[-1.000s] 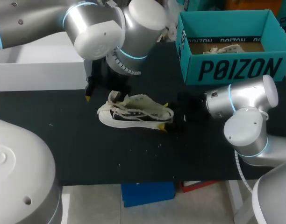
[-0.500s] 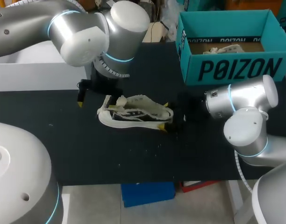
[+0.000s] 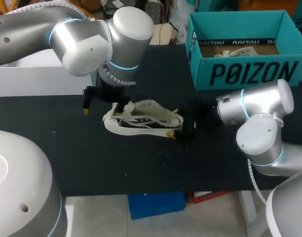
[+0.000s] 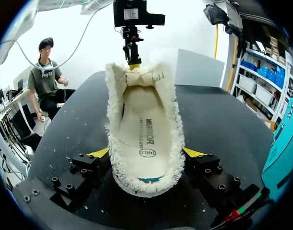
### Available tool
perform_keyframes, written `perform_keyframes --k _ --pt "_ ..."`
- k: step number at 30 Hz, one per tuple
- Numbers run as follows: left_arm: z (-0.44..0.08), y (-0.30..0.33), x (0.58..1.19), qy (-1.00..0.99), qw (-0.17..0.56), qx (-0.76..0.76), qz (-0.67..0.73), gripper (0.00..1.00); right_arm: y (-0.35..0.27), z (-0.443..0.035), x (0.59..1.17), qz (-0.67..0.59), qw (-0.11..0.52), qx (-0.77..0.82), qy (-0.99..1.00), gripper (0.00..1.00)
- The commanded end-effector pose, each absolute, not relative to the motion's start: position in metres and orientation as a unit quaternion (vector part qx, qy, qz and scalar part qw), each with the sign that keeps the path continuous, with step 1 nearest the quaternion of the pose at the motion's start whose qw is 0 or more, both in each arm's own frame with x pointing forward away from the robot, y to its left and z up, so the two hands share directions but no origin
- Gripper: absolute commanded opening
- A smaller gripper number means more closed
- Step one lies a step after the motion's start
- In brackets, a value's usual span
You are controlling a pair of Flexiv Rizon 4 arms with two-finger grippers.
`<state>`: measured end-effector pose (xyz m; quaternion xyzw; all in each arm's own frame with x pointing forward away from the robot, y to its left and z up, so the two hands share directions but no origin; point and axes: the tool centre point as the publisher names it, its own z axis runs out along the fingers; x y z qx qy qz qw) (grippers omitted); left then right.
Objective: Take the shoe out of the shoebox, open the shoe tongue, remove and reinsert the insole, then place the shoe into the shoebox
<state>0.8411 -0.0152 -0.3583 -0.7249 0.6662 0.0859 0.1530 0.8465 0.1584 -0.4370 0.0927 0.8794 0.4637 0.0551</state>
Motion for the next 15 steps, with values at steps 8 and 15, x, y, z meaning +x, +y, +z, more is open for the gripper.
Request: perform_keyframes --k 8,15 --pt "-0.270 -0.029 0.836 0.879 -0.059 -0.461 -0.109 0.00 0.157 -0.439 0.847 0.464 0.055 0.093 0.879 0.08" --pt "-0.263 -0.070 0.835 0.955 -0.194 -0.202 -0.101 0.00 0.157 -0.439 0.847 0.464 0.055 0.093 0.879 0.09"
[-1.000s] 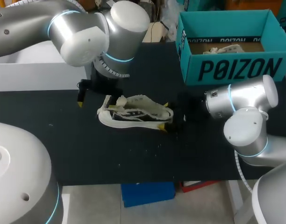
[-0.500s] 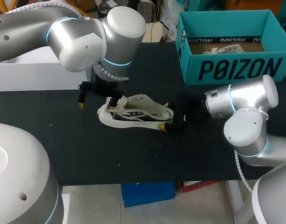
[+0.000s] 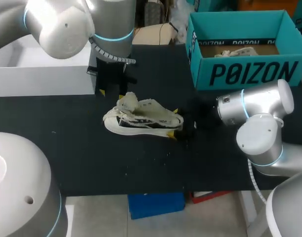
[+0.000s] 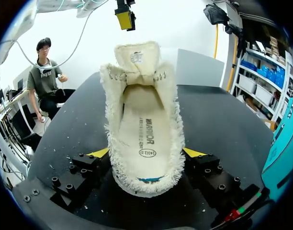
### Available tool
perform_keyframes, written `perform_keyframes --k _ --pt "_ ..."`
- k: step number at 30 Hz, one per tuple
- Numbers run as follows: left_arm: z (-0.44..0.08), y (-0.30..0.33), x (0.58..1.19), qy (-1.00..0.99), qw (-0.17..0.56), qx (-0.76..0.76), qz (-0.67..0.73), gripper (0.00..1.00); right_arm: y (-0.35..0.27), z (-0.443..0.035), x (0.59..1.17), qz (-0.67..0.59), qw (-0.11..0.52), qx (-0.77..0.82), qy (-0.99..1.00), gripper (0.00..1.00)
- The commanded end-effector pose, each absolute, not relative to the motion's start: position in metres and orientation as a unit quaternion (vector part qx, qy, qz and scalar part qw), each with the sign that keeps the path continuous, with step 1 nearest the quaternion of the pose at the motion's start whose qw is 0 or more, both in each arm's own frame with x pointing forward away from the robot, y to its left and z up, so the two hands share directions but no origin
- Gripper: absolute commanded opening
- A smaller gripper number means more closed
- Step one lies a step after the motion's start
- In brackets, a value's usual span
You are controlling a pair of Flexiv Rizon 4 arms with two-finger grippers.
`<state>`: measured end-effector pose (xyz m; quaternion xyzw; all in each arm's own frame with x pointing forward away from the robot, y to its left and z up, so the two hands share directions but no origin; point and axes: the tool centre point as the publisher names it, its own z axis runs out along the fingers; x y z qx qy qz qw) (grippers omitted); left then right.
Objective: Take the shoe out of the shoebox, open the shoe tongue, remove and reinsert the insole, then place the shoe into the shoebox
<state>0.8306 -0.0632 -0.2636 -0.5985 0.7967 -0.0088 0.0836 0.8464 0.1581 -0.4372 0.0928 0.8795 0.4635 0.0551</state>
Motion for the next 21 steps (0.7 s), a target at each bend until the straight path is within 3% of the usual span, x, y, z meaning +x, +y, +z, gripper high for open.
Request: perform_keyframes --k 1,8,18,21 --pt "-0.2657 -0.0829 0.8379 0.960 -0.197 -0.181 -0.077 0.00 0.1571 -0.4394 0.8466 0.464 0.055 0.093 0.879 0.09" --pt "-0.2657 -0.0829 0.8379 0.960 -0.251 -0.084 -0.089 0.00 0.1571 -0.4394 0.8466 0.464 0.055 0.093 0.879 0.09" --pt "-0.2657 -0.0829 0.8379 0.960 -0.252 -0.081 -0.089 0.00 0.1571 -0.4394 0.8466 0.464 0.055 0.093 0.879 0.09" --pt "-0.2661 -0.0919 0.8388 0.960 -0.268 0.044 -0.065 0.00 0.1571 -0.4394 0.8466 0.464 0.055 0.093 0.879 0.09"
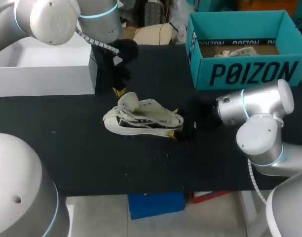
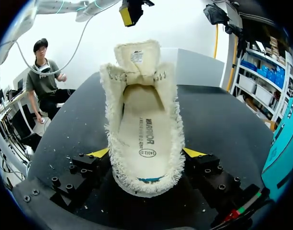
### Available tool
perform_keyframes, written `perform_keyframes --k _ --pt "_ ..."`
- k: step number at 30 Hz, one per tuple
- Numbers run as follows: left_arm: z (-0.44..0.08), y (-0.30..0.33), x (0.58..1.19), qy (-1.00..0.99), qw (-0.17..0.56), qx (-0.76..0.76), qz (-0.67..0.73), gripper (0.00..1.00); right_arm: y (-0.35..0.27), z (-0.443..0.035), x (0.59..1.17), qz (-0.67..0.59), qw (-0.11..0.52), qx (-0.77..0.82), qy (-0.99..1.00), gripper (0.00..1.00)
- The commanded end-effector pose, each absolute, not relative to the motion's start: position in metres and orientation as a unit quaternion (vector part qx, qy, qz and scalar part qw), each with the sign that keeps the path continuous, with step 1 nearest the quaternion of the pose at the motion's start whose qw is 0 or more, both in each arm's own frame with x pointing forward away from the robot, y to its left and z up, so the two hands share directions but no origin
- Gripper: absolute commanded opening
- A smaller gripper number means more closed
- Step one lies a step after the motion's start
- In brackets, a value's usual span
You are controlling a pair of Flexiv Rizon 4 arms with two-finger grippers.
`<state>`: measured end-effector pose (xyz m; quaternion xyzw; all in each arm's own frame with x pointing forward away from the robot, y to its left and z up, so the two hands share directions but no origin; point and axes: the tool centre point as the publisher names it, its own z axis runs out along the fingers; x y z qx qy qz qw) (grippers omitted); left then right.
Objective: Take the shoe out of the shoebox, open the shoe tongue, remove and reinsert the insole, then place the shoe into the shoebox
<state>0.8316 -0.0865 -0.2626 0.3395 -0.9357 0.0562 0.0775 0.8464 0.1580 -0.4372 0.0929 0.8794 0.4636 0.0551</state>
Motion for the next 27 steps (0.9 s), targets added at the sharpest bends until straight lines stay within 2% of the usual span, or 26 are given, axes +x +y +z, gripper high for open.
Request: perform_keyframes --k 1,7,13,27 --pt "-0.268 -0.096 0.838 -0.960 0.266 -0.074 0.040 0.00 0.157 -0.439 0.847 0.464 0.055 0.093 0.879 0.09" --pt "-0.261 -0.112 0.839 -0.962 0.211 -0.174 0.021 0.00 0.157 -0.439 0.847 0.464 0.055 0.093 0.879 0.09" --pt "-0.264 -0.126 0.839 -0.977 0.132 -0.167 -0.014 0.00 0.157 -0.439 0.847 0.464 0.055 0.093 0.879 0.09" --pt "-0.264 -0.126 0.839 -0.977 0.132 -0.167 -0.014 0.00 0.157 -0.439 0.847 0.464 0.055 0.093 0.879 0.08"
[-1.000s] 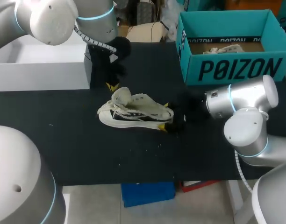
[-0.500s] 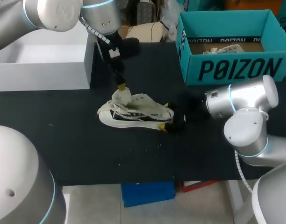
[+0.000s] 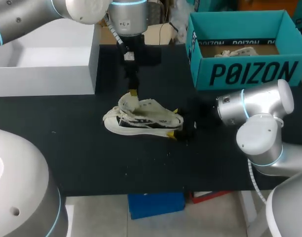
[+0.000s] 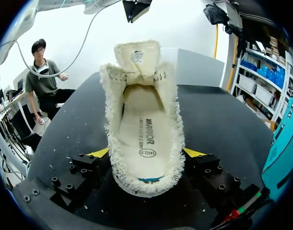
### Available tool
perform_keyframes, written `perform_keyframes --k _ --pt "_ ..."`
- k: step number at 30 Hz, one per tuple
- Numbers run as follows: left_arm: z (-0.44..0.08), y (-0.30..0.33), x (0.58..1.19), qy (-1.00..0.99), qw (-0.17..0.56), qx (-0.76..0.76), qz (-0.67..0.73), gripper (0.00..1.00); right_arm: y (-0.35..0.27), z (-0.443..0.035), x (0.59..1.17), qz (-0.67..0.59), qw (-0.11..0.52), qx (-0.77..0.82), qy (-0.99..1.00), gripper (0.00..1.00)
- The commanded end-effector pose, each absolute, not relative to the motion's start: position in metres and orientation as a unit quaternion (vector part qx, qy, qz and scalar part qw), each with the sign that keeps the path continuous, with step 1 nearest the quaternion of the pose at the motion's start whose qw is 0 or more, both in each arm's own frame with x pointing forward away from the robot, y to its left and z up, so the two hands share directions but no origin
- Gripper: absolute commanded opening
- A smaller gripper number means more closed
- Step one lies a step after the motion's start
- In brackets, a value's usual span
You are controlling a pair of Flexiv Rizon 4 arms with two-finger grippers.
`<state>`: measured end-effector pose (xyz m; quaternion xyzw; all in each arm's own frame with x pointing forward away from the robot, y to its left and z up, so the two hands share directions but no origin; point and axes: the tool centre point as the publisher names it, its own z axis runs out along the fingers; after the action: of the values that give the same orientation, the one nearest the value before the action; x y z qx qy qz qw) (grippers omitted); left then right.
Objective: Take the shoe out of the shoebox, open the shoe tongue, remove and reinsert the insole, then place the shoe into the shoebox
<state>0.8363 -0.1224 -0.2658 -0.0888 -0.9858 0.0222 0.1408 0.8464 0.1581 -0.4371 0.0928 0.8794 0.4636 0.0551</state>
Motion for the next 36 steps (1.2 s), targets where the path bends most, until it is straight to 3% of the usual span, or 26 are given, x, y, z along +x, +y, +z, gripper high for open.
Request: perform_keyframes --k 1,4,15,36 --pt "-0.264 -0.126 0.839 -0.977 0.132 -0.167 -0.014 0.00 0.157 -0.439 0.847 0.464 0.055 0.093 0.879 0.08" --pt "-0.271 -0.125 0.839 -0.983 0.097 -0.157 0.018 0.00 0.157 -0.439 0.847 0.464 0.055 0.093 0.879 0.09" --pt "-0.305 -0.128 0.845 -0.989 0.083 -0.096 0.071 0.00 0.157 -0.439 0.847 0.464 0.055 0.093 0.879 0.09" --pt "-0.342 -0.158 0.865 -0.984 0.124 -0.105 0.070 0.00 0.157 -0.439 0.847 0.464 0.055 0.093 0.879 0.08"
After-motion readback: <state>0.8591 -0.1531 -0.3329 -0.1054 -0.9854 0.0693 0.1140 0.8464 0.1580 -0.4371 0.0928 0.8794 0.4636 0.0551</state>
